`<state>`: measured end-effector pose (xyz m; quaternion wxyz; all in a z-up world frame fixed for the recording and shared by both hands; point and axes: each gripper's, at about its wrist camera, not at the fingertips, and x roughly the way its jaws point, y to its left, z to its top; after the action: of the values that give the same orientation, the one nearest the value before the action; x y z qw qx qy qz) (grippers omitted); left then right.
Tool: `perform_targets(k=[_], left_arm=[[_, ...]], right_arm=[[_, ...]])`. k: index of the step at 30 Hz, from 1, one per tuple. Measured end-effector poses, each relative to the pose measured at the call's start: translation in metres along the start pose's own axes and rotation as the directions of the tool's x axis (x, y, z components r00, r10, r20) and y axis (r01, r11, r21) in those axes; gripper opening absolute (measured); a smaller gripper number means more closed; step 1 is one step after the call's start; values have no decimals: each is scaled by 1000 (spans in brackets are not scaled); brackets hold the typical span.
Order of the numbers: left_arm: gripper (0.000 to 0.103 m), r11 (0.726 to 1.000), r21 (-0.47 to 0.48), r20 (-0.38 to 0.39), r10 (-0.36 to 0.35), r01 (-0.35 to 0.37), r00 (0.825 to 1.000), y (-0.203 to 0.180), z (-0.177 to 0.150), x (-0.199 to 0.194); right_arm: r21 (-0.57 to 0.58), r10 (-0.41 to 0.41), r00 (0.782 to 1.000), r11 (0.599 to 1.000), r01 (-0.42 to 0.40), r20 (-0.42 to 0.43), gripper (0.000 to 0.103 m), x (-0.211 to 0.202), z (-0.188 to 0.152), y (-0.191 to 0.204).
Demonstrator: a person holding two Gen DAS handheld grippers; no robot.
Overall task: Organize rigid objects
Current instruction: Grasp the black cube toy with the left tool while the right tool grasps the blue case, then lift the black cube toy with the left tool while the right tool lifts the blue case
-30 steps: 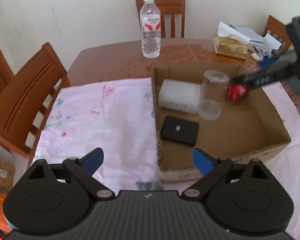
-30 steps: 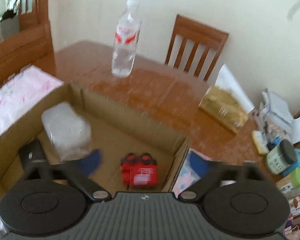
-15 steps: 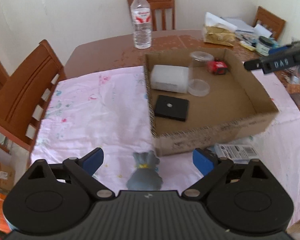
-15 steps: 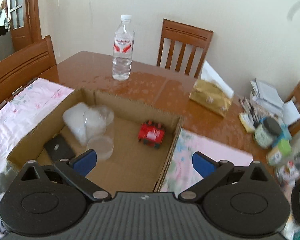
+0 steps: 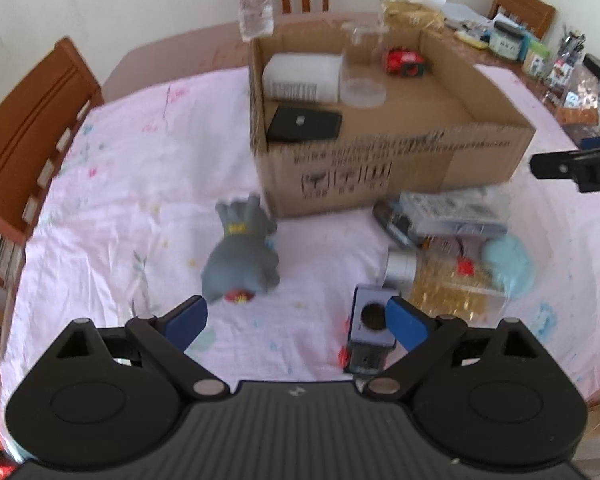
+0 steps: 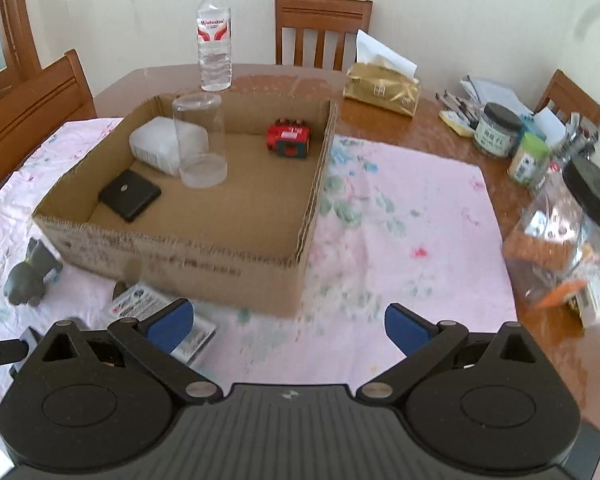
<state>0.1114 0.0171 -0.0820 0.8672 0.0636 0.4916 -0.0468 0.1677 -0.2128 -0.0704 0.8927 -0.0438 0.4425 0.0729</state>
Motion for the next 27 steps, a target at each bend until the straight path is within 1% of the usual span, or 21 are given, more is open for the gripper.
perform_targets(k=[4, 7, 10, 13, 17, 20, 23, 27], left_arm=[[96, 999, -52, 3, 5, -4, 1000, 11, -7, 0], [97, 996, -84, 4, 22, -21, 1000, 21, -11, -1], [97, 992, -98, -6, 83, -84, 997, 32, -17, -1], [97, 983, -128, -44, 130, -135, 991, 47, -24, 1], [97, 972, -155, -80, 166, -177, 983, 64, -34, 1], [97, 968, -176, -86, 163, -177, 983, 70, -39, -3], [97, 970, -188, -78, 142, -155, 987, 69, -40, -7], [97, 980, -187, -54, 65, -75, 996, 57, -38, -12]], right_arm=[[13, 10, 1000, 1000, -10, -10, 103, -4, -6, 2], [-14, 19, 1000, 1000, -19, -20, 103, -4, -10, 6], [-57, 28, 999, 998, -30, -35, 103, -1, -14, 11], [-96, 50, 997, 994, -54, -52, 103, 2, -20, 16], [-153, 89, 992, 983, -102, -92, 103, 7, -29, 22], [-192, 111, 986, 972, -134, -125, 103, 11, -37, 26], [-216, 121, 981, 965, -151, -149, 103, 17, -45, 30], [-201, 123, 979, 967, -155, -163, 103, 28, -54, 37]])
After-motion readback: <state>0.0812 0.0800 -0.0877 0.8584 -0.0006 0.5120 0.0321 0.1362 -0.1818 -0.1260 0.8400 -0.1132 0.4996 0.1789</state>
